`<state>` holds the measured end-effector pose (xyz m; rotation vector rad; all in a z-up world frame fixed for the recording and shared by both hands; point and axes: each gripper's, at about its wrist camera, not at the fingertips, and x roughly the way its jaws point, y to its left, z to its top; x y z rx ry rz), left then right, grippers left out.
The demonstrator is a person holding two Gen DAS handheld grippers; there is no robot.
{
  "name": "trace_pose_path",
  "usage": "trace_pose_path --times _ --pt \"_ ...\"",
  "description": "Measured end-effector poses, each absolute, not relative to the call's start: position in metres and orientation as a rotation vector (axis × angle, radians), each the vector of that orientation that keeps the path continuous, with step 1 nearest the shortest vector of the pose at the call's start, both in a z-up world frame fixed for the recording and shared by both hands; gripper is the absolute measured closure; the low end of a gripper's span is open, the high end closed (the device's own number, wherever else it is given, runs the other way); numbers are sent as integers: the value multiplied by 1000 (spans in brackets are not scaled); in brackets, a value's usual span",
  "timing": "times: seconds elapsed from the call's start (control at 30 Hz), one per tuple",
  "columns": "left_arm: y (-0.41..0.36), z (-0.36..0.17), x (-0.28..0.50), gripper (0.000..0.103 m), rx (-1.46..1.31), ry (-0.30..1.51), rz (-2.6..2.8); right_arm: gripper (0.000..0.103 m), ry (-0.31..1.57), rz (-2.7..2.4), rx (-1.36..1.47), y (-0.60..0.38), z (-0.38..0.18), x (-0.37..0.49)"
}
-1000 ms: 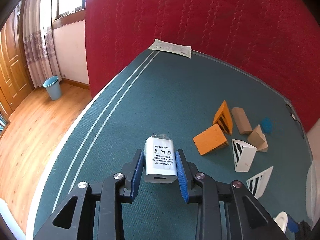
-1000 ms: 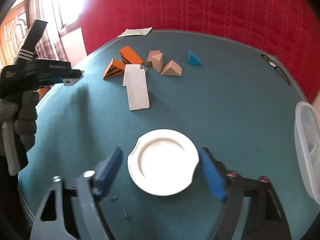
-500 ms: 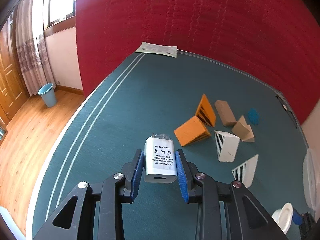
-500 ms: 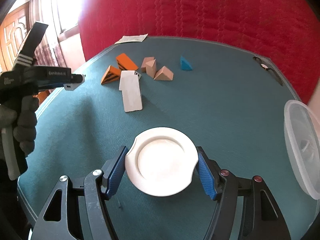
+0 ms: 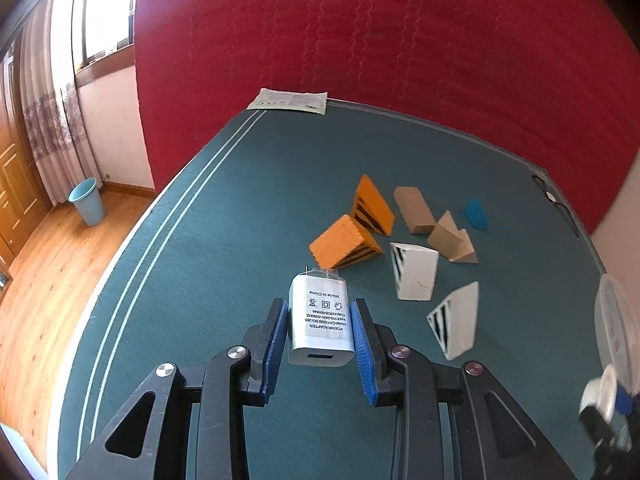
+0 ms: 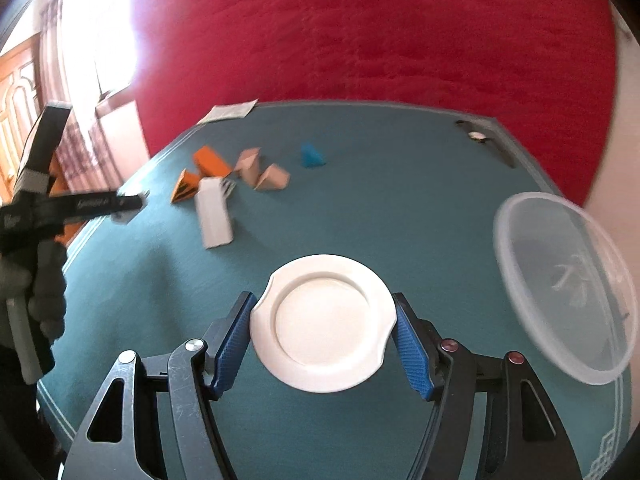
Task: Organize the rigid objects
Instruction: 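Carry charger with left tool and plate with right tool over clear basin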
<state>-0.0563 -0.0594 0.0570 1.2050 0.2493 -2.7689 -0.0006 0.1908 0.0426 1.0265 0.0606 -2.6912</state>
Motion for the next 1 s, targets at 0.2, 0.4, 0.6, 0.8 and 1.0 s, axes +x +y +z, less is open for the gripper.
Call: trace_pose_path --times 0.2,0.4,0.6,0.8,1.0 --pt "-45 64 -49 69 1196 237 -2806 35 -15 -2792 998 229 55 -5" --pt "-31 67 -44 69 1199 221 -2835 35 -63 -2881 1006 266 57 -9" --pt "-17 71 -40 69 1194 209 -2863 35 -94 -2978 1015 307 55 -10" --pt "-3 73 -38 69 1203 197 -2885 35 -128 -3087 1034 350 50 -21" --pt "13 74 -38 69 1218 167 -2903 35 -132 -3120 1099 381 35 -37"
